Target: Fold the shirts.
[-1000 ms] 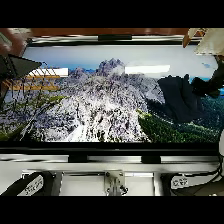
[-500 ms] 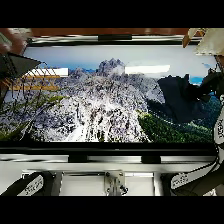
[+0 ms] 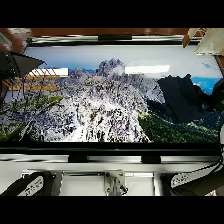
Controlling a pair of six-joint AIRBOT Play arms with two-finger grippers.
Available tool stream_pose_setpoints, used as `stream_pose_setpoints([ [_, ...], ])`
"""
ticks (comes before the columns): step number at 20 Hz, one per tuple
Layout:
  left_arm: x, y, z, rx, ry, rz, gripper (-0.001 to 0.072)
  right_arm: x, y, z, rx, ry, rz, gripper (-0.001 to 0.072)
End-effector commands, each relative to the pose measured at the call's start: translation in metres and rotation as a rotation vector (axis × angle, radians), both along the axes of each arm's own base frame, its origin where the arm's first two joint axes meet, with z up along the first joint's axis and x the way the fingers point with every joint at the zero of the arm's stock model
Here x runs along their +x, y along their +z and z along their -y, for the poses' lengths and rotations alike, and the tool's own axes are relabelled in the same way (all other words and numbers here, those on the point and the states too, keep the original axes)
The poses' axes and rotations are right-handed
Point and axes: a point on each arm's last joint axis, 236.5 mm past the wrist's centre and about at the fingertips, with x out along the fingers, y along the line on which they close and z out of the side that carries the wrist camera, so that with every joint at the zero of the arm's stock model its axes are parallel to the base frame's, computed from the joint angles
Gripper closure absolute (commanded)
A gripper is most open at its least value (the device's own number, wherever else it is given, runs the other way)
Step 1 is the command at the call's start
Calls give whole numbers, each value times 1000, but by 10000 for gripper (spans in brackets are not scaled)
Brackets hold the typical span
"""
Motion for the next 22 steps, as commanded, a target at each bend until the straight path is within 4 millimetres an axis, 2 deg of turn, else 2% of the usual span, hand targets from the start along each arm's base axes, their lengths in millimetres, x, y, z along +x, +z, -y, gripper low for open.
stream_pose_setpoints([
  [1, -1, -2, 6, 10, -12, 1, 669, 0, 20, -19, 144, 34, 71, 204],
  [4, 0, -5, 5, 27, -7, 1, 669, -18, 55, -10, 227, -62, 145, 204],
  [6, 3, -17, -2, 83, 14, -10, 669, -46, 64, -8, 250, -54, 88, 204],
  [8, 8, -30, -11, 144, 45, -21, 669, -71, 64, -23, 298, -42, 25, 204],
  [9, 14, -37, -16, 176, 73, -22, 670, -74, 67, -34, 320, -24, 28, 204],
  [11, 31, -56, -24, 253, 164, -48, 671, -62, 84, -54, 293, 49, 92, 205],
  [13, 53, -87, -28, 392, 245, -71, 671, -31, 113, -71, 187, 147, 211, 205],
  [15, 72, -128, -18, 516, 280, -128, 671, -2, 140, -88, 61, 187, 308, 206],
  [16, 75, -155, -10, 588, 273, -180, 672, 5, 145, -100, 26, 198, 316, 206],
  [19, 56, -232, -5, 867, 221, -398, 670, 7, 137, -142, -3, 299, 244, 206],
  [21, 43, -262, -16, 1053, 182, -490, 667, 8, 135, -163, -11, 358, 223, 206],
  [22, 41, -271, -21, 1105, 173, -507, 630, 8, 135, -171, -6, 377, 220, 206],
])
